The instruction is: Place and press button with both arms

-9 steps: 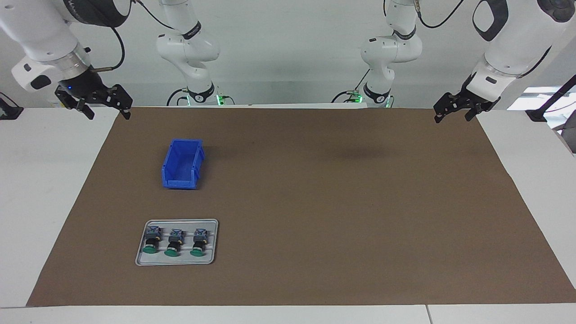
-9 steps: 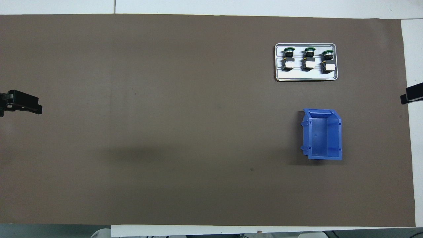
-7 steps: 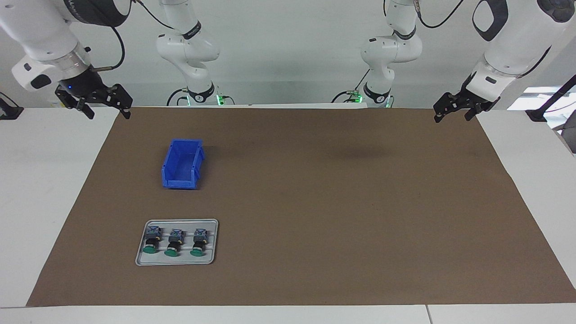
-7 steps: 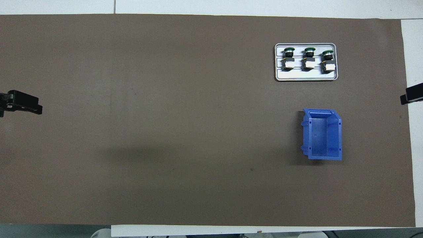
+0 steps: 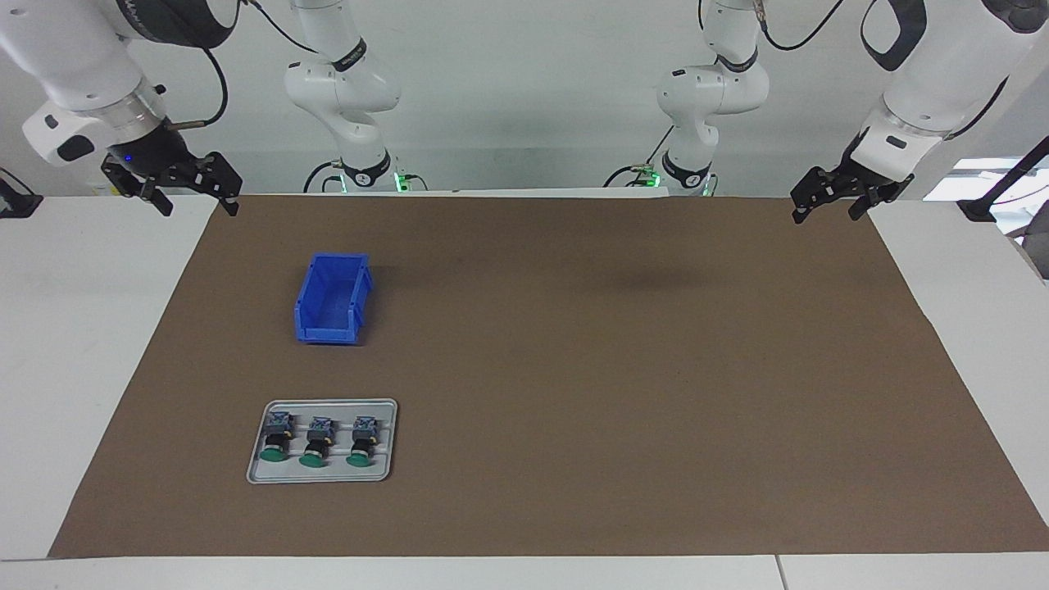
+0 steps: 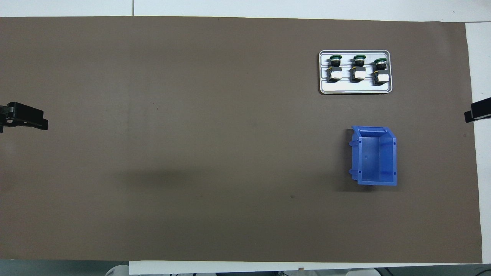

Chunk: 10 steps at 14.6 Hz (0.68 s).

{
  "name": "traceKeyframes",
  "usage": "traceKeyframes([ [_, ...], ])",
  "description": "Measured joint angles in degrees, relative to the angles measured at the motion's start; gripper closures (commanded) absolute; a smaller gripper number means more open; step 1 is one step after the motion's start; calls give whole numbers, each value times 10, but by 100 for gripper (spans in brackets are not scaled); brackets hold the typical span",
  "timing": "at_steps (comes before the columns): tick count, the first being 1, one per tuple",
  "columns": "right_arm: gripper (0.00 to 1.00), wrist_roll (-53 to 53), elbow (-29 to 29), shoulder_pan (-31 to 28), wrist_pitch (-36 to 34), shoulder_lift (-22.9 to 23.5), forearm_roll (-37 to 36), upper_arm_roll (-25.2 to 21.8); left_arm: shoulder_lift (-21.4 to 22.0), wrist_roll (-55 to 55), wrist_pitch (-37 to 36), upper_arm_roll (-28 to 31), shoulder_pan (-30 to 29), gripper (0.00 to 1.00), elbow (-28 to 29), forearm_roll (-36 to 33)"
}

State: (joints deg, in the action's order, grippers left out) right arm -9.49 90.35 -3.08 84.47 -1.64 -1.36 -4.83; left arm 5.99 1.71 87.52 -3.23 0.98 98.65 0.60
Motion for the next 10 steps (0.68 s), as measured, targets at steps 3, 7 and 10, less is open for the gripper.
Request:
traceKeyframes([
  [3,0,33,3,38,47,18,2,6,0,0,-7,0,0,0,0,0],
  [7,0,133,-38,119,154,135,5,19,0,0,-9,0,0,0,0,0],
  [10,0,161,-72,130,265,250,29,19,0,0,-9,0,0,0,0,0],
])
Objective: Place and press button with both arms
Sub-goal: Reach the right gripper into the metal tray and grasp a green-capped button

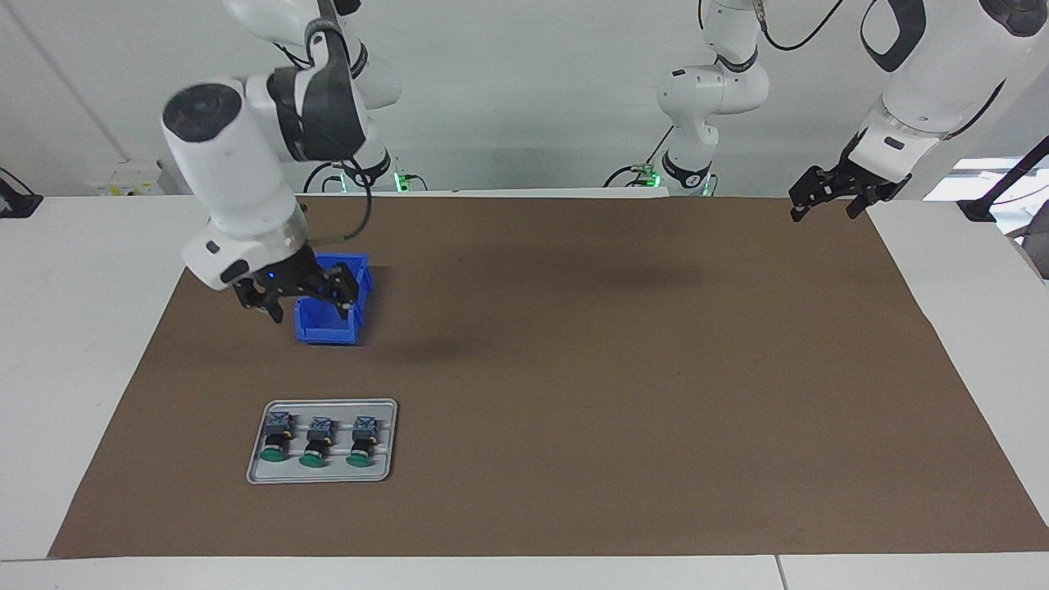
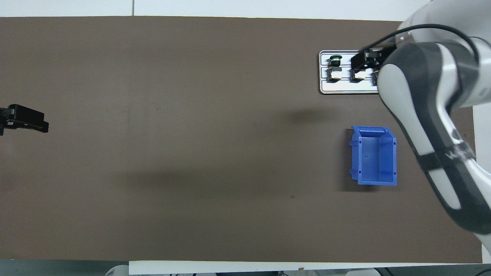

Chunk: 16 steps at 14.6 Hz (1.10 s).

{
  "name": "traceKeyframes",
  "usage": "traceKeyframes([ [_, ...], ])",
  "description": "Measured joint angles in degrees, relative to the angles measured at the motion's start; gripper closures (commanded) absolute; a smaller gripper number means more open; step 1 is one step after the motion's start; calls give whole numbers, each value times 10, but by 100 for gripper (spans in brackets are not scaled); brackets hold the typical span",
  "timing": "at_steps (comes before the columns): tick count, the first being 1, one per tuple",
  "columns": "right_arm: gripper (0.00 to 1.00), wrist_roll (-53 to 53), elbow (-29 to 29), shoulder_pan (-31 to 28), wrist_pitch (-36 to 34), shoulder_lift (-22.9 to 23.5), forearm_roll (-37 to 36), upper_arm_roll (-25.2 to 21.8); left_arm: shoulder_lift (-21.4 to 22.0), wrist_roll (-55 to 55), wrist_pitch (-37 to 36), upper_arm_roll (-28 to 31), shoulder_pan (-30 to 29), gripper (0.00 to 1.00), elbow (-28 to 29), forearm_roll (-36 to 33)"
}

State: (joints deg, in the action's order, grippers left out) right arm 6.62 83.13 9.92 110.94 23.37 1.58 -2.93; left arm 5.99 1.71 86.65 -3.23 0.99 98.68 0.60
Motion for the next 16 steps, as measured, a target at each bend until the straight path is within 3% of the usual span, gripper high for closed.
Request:
traceKeyframes([
  [4,1,1,-11,-8,67,82,17,-3,0,0,0,0,0,0,0,0],
  [16,22,-38,2,-5,146,146,17,6,0,0,0,1,0,0,0,0],
])
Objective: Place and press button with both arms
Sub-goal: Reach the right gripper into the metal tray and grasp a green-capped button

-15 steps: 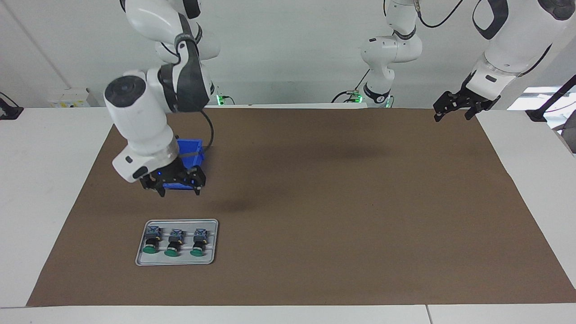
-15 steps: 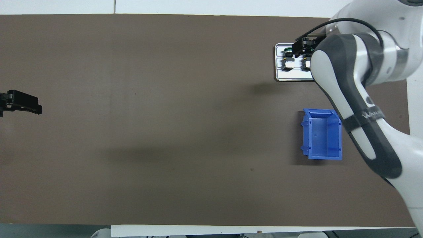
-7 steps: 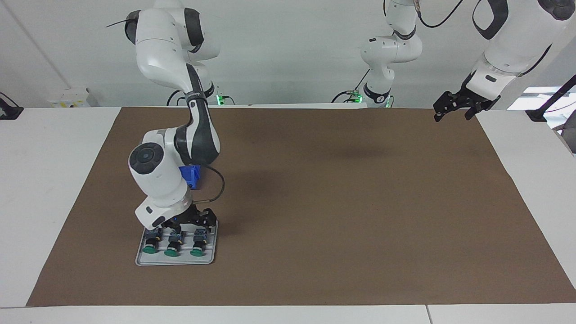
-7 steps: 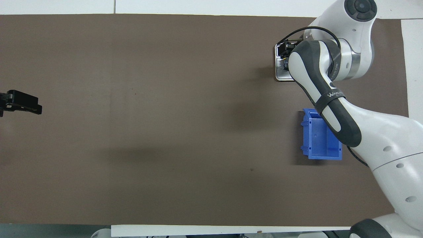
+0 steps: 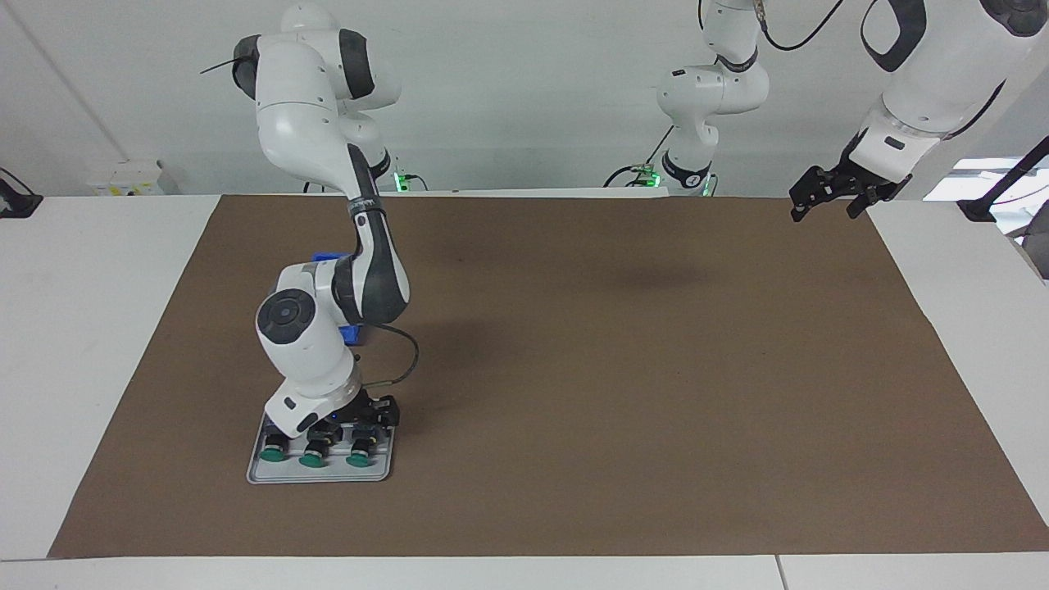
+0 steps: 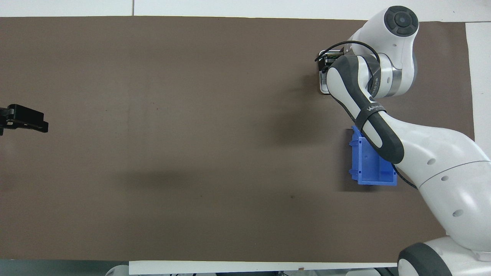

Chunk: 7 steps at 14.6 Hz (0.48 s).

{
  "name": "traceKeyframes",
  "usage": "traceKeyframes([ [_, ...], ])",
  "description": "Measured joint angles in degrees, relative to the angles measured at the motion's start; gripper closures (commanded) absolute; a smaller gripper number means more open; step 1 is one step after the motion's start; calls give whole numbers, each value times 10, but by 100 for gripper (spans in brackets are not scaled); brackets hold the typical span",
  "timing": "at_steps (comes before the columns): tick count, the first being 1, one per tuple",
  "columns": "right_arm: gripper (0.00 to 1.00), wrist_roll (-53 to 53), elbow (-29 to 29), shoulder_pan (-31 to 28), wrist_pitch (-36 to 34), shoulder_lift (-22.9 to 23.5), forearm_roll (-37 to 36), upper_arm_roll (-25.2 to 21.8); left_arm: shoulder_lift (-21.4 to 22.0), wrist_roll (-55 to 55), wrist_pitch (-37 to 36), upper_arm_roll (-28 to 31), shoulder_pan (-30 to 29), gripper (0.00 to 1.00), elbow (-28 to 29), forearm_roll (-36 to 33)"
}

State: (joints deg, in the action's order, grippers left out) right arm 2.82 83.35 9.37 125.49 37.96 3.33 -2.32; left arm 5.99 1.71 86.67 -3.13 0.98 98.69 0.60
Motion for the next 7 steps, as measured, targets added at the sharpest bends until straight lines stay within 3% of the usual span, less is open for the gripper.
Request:
traceKeyframes([
  [1,27,-5,1,0,0,1,0,0,0,0,0,0,0,0,0,0],
  [2,39,-13,2,0,0,1,0,0,0,0,0,0,0,0,0,0],
  [6,100,-23,5,0,0,1,-1,0,0,0,0,-1,0,0,0,0],
  [7,100,-24,4,0,-1,1,-1,0,0,0,0,-1,0,0,0,0],
])
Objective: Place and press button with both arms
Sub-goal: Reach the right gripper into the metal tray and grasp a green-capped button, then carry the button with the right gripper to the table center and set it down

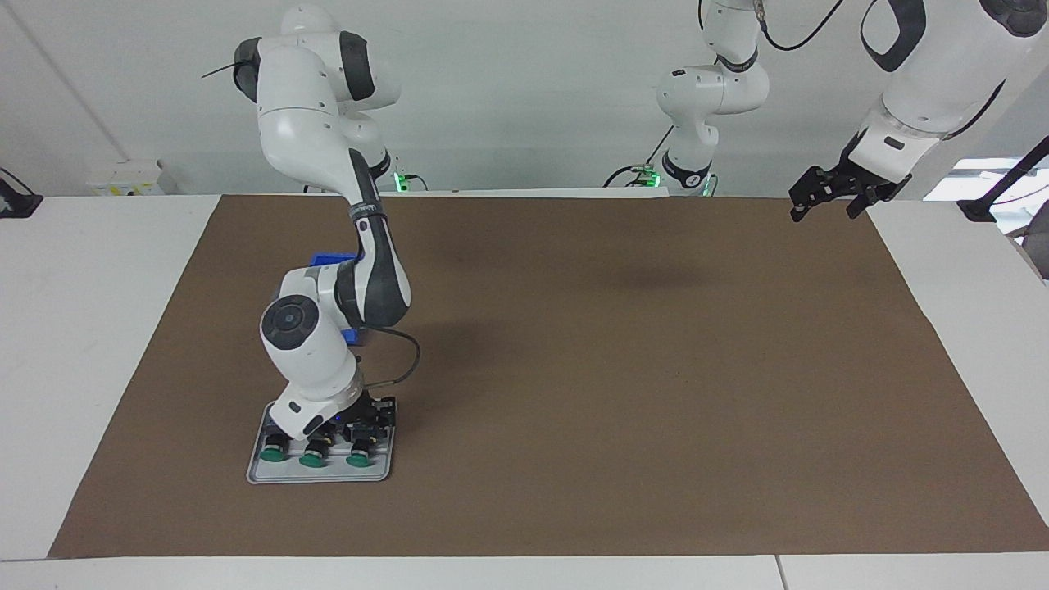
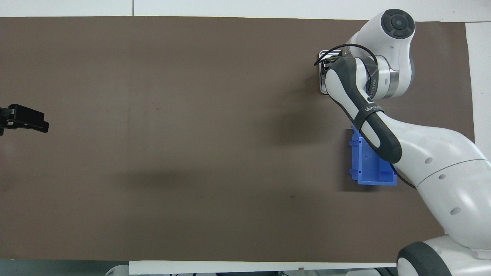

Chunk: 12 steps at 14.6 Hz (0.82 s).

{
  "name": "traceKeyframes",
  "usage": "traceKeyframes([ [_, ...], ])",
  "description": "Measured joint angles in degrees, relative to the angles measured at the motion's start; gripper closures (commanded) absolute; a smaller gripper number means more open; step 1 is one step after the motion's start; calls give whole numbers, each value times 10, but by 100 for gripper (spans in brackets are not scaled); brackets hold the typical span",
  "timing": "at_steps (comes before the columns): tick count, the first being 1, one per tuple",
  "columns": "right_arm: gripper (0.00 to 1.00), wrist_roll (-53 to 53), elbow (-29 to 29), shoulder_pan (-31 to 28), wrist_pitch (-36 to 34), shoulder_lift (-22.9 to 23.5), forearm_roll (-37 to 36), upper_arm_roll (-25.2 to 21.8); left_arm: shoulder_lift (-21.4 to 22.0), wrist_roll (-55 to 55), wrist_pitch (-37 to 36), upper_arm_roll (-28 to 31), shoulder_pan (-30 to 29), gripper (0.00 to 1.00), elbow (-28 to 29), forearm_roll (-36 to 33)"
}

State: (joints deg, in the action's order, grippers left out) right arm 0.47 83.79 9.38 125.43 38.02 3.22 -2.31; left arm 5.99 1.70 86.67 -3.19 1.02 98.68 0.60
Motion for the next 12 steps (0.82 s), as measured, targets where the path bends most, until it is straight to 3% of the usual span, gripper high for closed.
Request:
traceKeyframes([
  [4,100,2,-7,1,-31,-2,-2,1,0,0,0,0,0,0,0,0],
  [7,100,44,-22,9,-98,-22,-2,3,0,0,0,0,0,0,0,0],
  [12,100,265,-24,101,-181,-89,0,9,0,0,0,0,0,0,0,0],
])
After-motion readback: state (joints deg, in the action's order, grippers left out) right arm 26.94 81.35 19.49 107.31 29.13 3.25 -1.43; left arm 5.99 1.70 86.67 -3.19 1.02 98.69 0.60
